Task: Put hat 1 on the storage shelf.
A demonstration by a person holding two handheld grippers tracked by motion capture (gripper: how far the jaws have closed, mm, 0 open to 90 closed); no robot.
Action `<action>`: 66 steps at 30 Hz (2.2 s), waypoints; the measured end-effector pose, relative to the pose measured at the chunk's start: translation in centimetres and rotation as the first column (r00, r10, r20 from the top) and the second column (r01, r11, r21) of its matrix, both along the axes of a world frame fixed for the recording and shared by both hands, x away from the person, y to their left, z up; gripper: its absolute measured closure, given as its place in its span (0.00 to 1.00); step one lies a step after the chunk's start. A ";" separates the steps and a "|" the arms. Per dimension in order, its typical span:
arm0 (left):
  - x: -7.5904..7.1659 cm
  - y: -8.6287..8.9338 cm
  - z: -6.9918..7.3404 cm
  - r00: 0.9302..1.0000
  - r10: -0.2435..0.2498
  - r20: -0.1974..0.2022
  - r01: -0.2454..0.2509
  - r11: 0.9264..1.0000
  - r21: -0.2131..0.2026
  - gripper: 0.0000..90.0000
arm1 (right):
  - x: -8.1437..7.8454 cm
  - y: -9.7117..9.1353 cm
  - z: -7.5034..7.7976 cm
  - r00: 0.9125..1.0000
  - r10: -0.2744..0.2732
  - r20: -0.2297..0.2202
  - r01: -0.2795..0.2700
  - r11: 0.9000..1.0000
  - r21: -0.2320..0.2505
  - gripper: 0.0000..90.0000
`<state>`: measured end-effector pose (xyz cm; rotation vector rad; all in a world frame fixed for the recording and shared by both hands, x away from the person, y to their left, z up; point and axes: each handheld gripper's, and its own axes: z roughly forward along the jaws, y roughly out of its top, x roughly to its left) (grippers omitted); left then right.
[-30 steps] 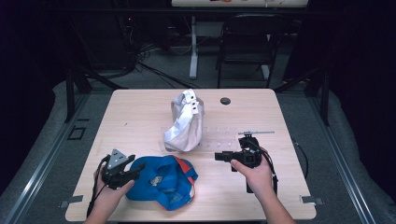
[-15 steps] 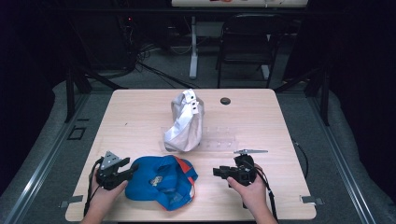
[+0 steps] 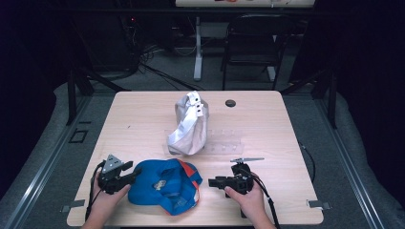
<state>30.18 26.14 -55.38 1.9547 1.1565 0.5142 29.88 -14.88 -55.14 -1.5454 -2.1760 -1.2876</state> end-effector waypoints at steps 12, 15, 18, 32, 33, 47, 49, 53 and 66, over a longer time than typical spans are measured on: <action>-0.9 0.7 0.0 1.000 0.019 -0.007 -0.019 1.000 0.008 0.59 | 0.6 2.3 -1.1 0.992 0.108 -0.064 -0.108 0.994 0.006 0.63; -1.2 1.0 -0.1 1.000 0.032 -0.002 -0.031 0.999 0.009 0.59 | 0.8 3.0 -1.5 0.988 0.124 -0.089 -0.122 0.992 0.034 0.64; -1.4 1.3 -0.1 0.999 0.046 -0.002 -0.046 0.999 0.008 0.58 | 1.0 3.6 -2.0 0.979 0.147 -0.139 -0.142 0.989 0.047 0.65; -1.7 1.8 -0.1 0.998 0.058 -0.003 -0.058 0.998 0.013 0.58 | 1.6 4.4 -3.0 0.959 0.180 -0.217 -0.157 0.981 0.116 0.72; -1.7 1.8 -0.1 0.998 0.057 -0.002 -0.057 0.998 0.013 0.58 | 1.6 4.3 -2.7 0.960 0.173 -0.219 -0.148 0.981 0.124 0.75; -1.6 1.6 -0.2 0.998 0.058 0.000 -0.058 0.998 0.011 0.58 | 1.4 3.8 -1.8 0.970 0.122 -0.211 -0.095 0.987 0.131 0.86; -1.6 1.6 -0.2 0.998 0.057 0.003 -0.057 0.998 0.008 0.58 | 1.4 3.6 -1.5 0.971 0.120 -0.209 -0.093 0.987 0.134 0.87; -1.6 1.6 -0.2 0.998 0.056 0.003 -0.056 0.998 0.013 0.58 | 1.3 3.3 -1.2 0.969 0.117 -0.216 -0.085 0.984 0.155 0.87; -1.6 1.5 -0.1 0.998 0.058 -0.001 -0.058 0.998 0.023 0.58 | 1.5 1.7 1.1 0.971 0.113 -0.211 -0.065 0.973 0.222 0.87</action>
